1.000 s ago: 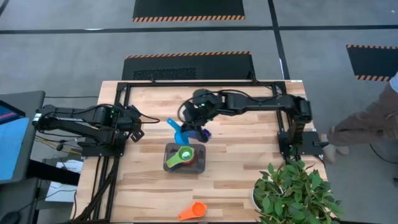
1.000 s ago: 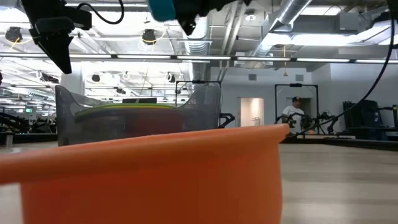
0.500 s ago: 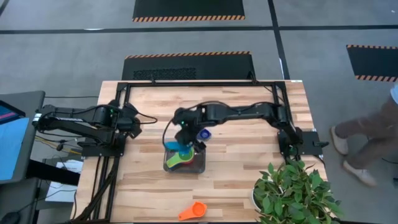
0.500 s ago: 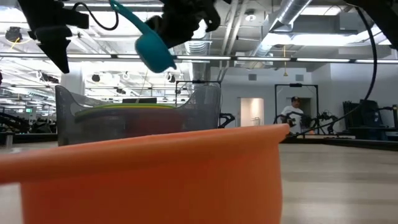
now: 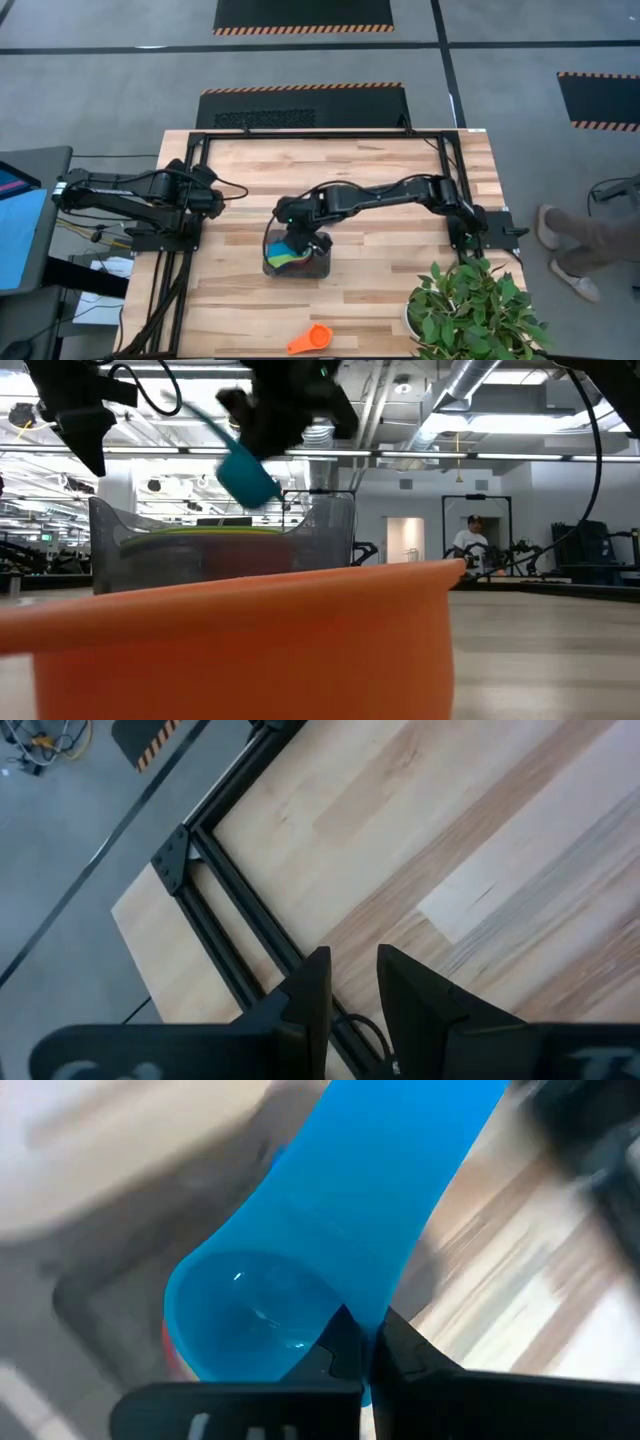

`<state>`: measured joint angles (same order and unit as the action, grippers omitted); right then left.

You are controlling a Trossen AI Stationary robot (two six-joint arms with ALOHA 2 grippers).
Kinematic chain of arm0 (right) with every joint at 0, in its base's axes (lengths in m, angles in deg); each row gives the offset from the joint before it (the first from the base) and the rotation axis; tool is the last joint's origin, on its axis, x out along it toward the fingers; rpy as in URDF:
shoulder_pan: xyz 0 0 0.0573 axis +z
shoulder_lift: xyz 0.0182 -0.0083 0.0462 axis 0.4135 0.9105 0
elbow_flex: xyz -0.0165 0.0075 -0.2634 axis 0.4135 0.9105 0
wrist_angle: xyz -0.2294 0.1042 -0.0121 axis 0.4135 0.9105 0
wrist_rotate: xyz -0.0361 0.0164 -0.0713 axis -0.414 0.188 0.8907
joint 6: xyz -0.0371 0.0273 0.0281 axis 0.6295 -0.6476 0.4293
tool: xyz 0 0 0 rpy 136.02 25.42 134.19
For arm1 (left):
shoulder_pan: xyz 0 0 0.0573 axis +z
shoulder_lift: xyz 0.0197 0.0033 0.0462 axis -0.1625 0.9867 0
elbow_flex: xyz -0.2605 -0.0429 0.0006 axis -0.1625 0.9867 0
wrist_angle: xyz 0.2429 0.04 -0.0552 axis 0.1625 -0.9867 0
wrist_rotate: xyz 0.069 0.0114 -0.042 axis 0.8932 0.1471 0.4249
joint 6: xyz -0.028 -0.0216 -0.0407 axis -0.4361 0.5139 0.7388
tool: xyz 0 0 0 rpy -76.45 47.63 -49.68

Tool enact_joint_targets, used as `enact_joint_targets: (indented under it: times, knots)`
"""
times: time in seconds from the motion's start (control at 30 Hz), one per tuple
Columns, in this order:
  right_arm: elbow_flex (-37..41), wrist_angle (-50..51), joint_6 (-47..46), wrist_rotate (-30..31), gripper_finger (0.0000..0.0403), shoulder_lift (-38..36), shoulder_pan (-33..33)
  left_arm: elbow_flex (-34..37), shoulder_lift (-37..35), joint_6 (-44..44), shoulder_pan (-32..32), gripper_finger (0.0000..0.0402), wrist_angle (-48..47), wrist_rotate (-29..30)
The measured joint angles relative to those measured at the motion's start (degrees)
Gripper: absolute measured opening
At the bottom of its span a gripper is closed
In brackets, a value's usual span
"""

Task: Nest measuring cups in basket
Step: Stack the light blue measuring cup on top of the green measuring cup into the bin

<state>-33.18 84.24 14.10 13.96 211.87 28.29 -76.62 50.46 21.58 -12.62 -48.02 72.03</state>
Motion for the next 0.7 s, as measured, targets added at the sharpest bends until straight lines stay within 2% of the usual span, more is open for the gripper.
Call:
enact_joint_targets:
  times: [0.43,0.6,0.7]
  knots:
    - [0.1,0.5,-0.6,5.4,0.0016,2.0,1.1,0.0,0.0,0.2,0.0,0.0074,0.0,-0.4]
    - [0.0,0.3,-0.5,5.6,0.0009,2.0,1.3,0.0,0.0,0.2,0.0,0.0074,0.3,-2.0]
    - [0.0,0.4,-0.5,5.6,0.0019,2.0,1.4,0.0,0.0,0.2,0.0,0.0074,0.3,-2.0]
